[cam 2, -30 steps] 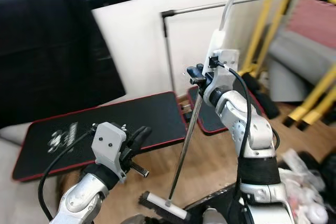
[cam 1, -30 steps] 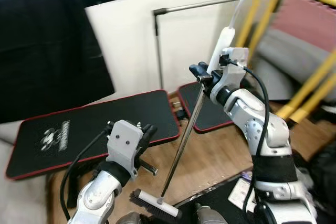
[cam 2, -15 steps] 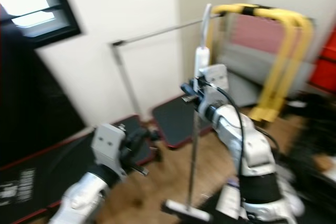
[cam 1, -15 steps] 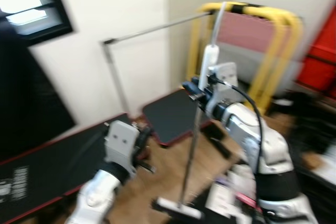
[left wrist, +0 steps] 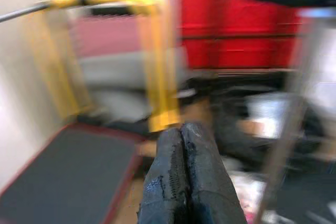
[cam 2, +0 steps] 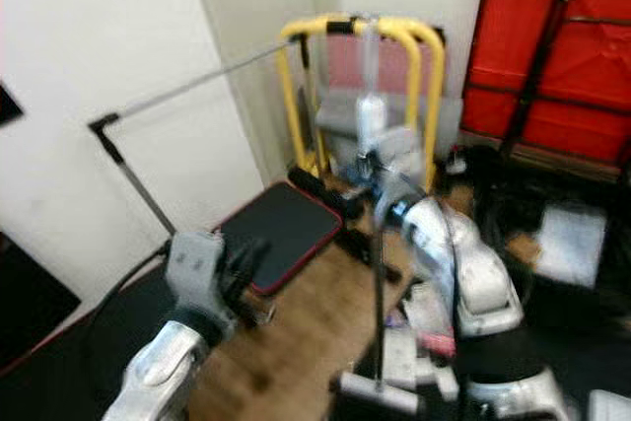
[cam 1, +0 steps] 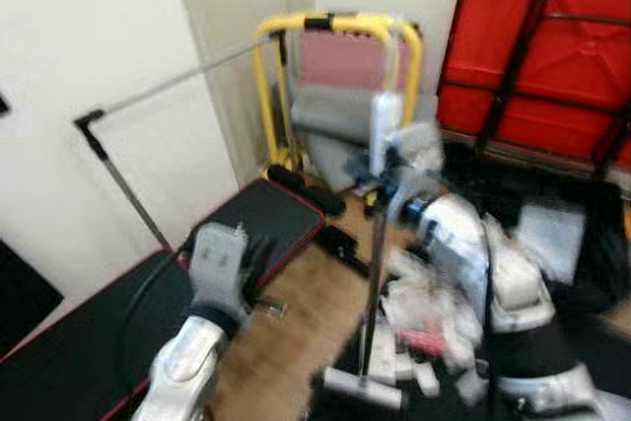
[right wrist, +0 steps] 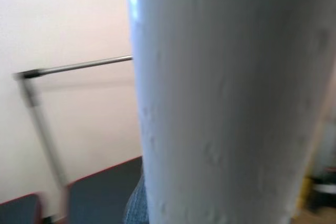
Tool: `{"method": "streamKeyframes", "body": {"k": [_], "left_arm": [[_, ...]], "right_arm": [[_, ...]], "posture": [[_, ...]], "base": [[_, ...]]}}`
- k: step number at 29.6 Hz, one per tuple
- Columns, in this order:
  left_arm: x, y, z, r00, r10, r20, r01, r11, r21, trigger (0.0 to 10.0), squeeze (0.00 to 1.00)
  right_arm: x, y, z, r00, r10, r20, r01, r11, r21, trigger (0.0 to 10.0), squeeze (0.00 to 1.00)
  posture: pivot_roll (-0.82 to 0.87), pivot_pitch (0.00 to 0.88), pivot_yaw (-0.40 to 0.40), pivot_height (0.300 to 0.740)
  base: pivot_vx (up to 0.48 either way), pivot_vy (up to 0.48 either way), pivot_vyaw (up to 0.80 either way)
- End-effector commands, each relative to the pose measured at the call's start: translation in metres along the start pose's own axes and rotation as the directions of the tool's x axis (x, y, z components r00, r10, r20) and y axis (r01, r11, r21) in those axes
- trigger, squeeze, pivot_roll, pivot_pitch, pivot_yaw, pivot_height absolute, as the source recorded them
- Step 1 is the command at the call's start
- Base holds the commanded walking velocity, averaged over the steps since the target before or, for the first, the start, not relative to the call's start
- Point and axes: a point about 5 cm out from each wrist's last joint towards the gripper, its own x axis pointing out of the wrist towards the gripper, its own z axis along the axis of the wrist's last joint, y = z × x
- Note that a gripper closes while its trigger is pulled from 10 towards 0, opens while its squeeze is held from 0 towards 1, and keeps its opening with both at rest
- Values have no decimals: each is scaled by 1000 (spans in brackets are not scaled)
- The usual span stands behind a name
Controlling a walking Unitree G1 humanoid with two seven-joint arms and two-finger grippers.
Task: Sweep floor
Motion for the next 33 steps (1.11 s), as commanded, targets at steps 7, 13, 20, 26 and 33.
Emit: {"method": "streamKeyframes", "body": {"k": [7, 13, 20, 26, 33], "left_arm": [[1, 10, -3, 999, 53, -1, -53, 999, 3, 10000, 0], [4, 13, -3, 997, 77, 3, -77, 997, 0, 10000, 0], [9, 15, 2, 996, 84, 18, -84, 996, 21, 10000, 0], [11, 18, 4, 996, 82, 20, -83, 995, 50, 10000, 0], [12, 22, 5, 997, 75, 16, -76, 991, 109, 10000, 0]], "right_arm": [[6, 2, 17, 995, -16, 101, 24, 997, -76, 10000, 0], [8, -3, 18, 991, -64, 119, 74, 994, -82, 10000, 0], [12, 4, 18, 992, 18, 122, -23, 999, 35, 10000, 0], [16, 4, 24, 989, 71, 126, -73, 997, 14, 10000, 0], [20, 4, 28, 982, 150, 117, -150, 989, -13, 10000, 0]], "posture": [[-26, 18, -20, 740], [-30, 15, -23, 740], [-34, 9, -24, 740], [-37, 6, -22, 740], [-34, 7, -24, 740]], "base": [[0, 0, -800], [0, 0, -800], [0, 0, -343], [0, 0, 0], [0, 0, 0]]}}
